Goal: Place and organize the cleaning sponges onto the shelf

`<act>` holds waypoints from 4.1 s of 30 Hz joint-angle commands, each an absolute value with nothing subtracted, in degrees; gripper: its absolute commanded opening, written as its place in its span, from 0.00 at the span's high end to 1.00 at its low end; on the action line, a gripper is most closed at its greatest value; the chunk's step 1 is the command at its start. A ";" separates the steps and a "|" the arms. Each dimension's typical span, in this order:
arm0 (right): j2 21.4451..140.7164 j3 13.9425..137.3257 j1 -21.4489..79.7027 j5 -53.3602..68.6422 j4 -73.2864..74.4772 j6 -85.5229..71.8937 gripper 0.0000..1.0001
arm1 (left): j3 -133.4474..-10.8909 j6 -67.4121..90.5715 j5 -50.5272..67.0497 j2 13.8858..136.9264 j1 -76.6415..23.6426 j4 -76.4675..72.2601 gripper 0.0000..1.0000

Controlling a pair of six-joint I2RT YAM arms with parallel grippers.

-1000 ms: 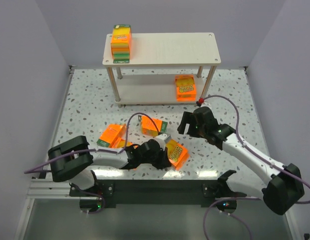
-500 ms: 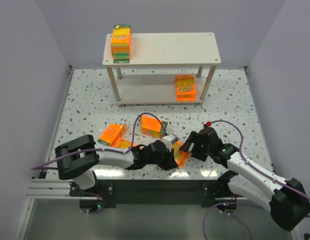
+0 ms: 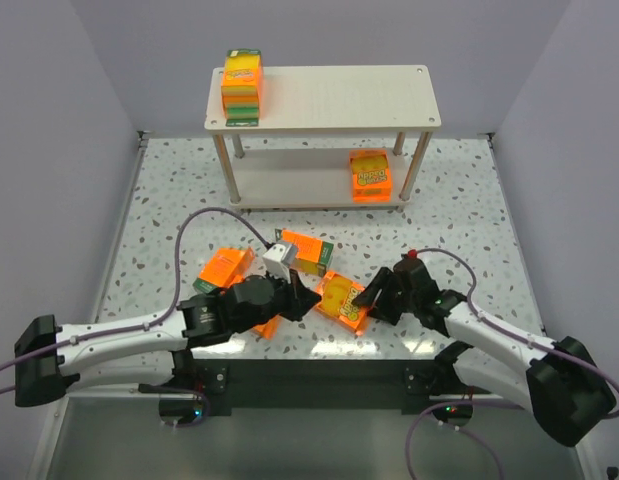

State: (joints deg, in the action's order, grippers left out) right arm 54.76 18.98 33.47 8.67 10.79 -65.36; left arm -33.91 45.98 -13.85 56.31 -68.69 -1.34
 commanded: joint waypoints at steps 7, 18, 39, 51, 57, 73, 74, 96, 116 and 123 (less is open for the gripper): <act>66.18 16.35 33.66 11.34 1.06 -66.53 0.68 | -33.40 47.46 -27.15 47.91 -68.12 13.97 1.00; 51.43 18.37 33.40 6.77 18.77 -64.34 1.00 | -35.41 48.95 -32.86 40.61 -68.03 23.01 1.00; 53.42 35.07 33.05 -4.73 -8.48 -69.43 1.00 | -39.02 53.52 -39.81 32.44 -67.94 35.15 1.00; 87.86 49.03 33.22 -15.02 -39.36 -83.05 1.00 | -39.99 53.88 -40.69 30.59 -67.94 37.62 1.00; 96.31 56.42 34.10 -23.64 -37.97 -85.16 1.00 | -39.64 54.32 -40.60 30.15 -67.94 37.71 1.00; 109.42 70.48 37.00 -36.12 -20.22 -97.20 1.00 | -40.34 55.46 -40.34 32.08 -67.94 38.23 1.00; 110.29 71.01 37.00 -36.47 -17.87 -98.25 1.00 | -40.34 55.55 -40.25 31.91 -67.94 38.58 1.00; 110.75 68.30 37.53 -39.64 -21.09 -100.64 0.35 | -40.08 56.07 -40.17 32.08 -67.94 39.02 1.00; 76.47 44.66 37.71 -10.48 -5.89 -56.55 0.23 | -37.01 43.86 -33.94 49.39 -57.93 20.23 1.00; 80.68 51.40 48.14 -15.18 4.65 -20.51 0.17 | -35.68 43.85 -32.17 48.78 -55.11 19.07 1.00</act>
State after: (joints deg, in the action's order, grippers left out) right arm 78.87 46.65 42.59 -11.84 -1.69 -42.41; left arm -35.81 45.04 -33.17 50.15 -55.40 23.22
